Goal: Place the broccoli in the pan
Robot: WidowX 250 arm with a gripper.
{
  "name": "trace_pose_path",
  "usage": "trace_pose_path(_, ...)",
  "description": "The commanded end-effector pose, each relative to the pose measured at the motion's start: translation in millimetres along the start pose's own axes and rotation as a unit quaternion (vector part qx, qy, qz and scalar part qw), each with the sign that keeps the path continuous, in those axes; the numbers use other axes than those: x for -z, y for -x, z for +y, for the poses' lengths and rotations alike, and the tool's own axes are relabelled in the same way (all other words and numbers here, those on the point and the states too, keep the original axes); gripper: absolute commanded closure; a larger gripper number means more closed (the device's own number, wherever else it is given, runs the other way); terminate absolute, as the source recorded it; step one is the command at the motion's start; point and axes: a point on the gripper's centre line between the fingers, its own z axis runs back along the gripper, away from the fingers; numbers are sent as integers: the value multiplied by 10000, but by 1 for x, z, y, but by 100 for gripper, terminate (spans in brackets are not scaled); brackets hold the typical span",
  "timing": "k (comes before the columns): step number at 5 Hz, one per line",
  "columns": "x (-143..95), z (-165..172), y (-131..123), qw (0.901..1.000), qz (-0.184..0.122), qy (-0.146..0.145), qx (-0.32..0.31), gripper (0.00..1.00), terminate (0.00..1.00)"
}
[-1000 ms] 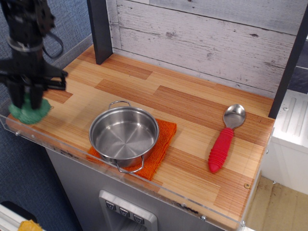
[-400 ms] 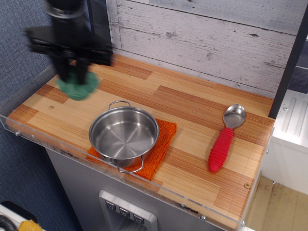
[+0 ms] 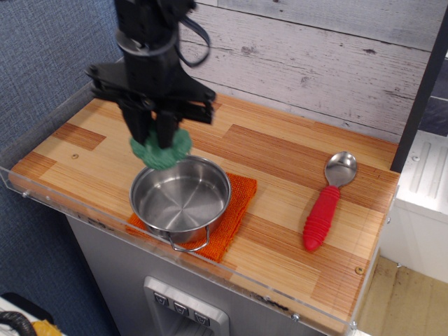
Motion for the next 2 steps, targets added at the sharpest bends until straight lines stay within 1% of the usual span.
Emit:
trace_pose_path(1, 11, -11, 20, 9997, 214, 96, 85, 100, 0)
trace_pose_path(2, 17, -12, 24, 9996, 267, 108, 71, 100, 0)
